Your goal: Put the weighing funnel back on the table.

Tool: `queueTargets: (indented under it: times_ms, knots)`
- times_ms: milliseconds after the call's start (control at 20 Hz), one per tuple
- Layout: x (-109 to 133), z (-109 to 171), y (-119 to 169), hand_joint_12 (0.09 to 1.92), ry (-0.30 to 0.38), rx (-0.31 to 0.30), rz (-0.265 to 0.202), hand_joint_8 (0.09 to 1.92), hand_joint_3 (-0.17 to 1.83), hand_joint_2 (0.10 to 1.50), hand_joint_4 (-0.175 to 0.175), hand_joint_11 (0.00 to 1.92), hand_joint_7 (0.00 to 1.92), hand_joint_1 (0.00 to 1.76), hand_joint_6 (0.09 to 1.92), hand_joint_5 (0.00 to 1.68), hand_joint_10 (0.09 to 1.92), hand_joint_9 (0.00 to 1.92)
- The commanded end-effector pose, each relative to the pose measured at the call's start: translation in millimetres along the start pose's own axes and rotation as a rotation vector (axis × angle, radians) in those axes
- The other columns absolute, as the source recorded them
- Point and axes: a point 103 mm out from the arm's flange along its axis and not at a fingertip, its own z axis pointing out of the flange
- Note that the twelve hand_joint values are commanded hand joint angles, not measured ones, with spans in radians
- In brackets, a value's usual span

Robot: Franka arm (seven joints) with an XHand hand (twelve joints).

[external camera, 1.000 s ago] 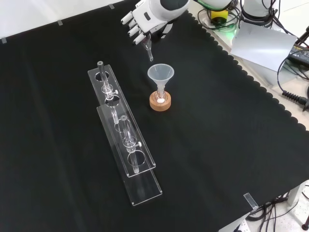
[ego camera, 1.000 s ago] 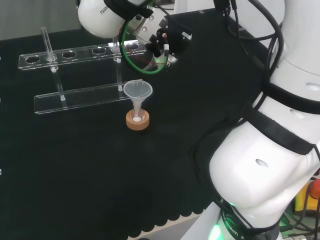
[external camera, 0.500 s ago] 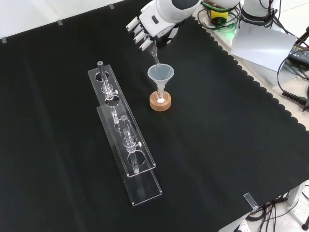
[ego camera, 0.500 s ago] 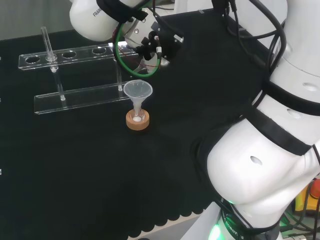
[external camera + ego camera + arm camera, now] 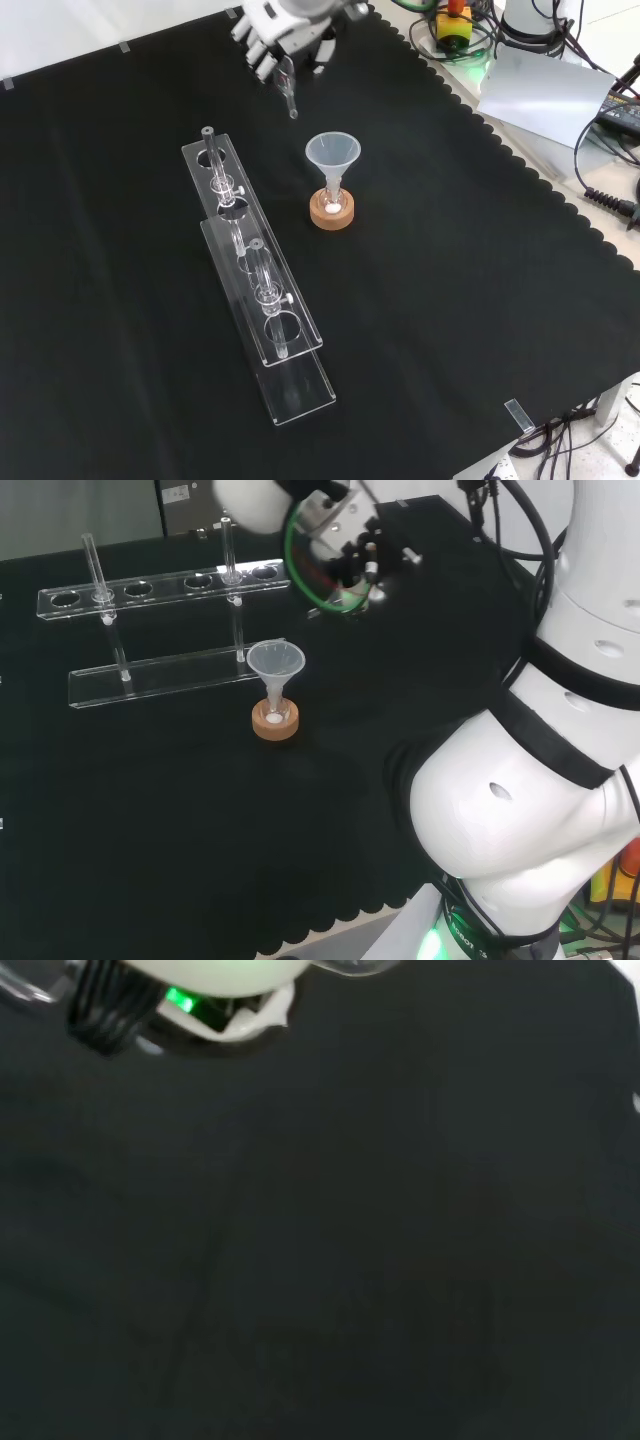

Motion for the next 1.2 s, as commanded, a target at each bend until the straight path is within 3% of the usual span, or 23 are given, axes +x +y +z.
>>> queueTargets:
  times_ms: [50, 500, 800, 1200]
  knots:
    - [-17.5, 21.0, 10.5, 1.16, 0.083, 0.007, 0.014, 0.66, 0.75, 0.69, 0.175, 0.7, 0.84, 1.08, 0.98, 1.12, 0.39, 1.08]
    - [-20.5, 57.2, 25.1, 1.16, 0.209, 0.03, 0.002, 0.66, 0.75, 0.69, 0.175, 0.7, 0.83, 1.08, 0.98, 1.12, 0.39, 1.08]
    - [-19.7, 80.0, 36.8, 1.16, 0.233, 0.053, -0.003, 0.66, 0.75, 0.69, 0.175, 0.7, 0.83, 1.08, 0.98, 1.12, 0.39, 1.09]
    - [-28.5, 75.4, 40.5, 1.16, 0.239, 0.037, 0.007, 0.66, 0.74, 0.69, 0.175, 0.7, 0.83, 1.08, 0.98, 1.12, 0.38, 1.09]
